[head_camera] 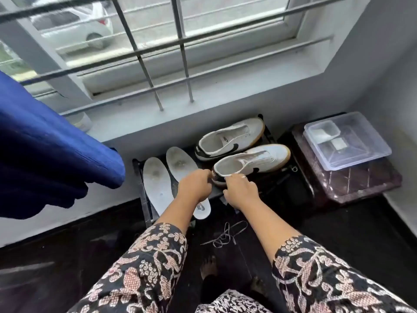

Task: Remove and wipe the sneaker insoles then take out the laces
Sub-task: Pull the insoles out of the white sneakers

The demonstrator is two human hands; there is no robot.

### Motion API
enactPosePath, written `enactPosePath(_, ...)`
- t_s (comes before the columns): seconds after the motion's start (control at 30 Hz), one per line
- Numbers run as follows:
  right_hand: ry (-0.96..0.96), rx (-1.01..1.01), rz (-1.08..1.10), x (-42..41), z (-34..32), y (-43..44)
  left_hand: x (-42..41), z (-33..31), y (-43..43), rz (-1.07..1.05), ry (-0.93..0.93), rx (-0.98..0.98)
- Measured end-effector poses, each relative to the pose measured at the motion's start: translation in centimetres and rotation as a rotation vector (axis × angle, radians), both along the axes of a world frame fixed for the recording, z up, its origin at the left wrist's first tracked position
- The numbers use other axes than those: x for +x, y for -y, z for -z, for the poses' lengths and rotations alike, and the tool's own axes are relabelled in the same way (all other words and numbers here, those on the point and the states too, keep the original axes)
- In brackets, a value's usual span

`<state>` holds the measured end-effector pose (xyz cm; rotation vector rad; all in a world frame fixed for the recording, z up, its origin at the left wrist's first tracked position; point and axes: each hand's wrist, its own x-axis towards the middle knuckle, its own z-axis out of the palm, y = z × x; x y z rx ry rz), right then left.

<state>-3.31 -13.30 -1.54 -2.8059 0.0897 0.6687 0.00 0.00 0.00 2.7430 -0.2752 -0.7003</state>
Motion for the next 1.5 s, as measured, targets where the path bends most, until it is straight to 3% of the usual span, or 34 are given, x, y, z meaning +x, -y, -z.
enactPosePath(0.23,-0.034,0.065,0.172,2.7,2.8,-2.6,3.4,3.0,-0.6,0.025,-0.04,-0.031)
enactPosePath(0.67,-0.084,0.166,0.383,6.5,5.9,-3.8,5.8,5.9,-0.6,0.127,0.102,-0.066)
enactPosePath(0.87,-0.095,0.142,0.384,6.1,5.1,-3.1,7.9,6.0,-0.5,0.32,0.329,0.124)
enactPosePath(1.17,0.03,0.084,0.402,4.1,4.0,-1.6,11.4,7.1,1.0,0.531,0.232,0.426)
enactPosePath(1.5,0.085,0.039,0.402,2.9,4.4,-1.4,12.1,7.4,2.4,0.52,0.319,0.425)
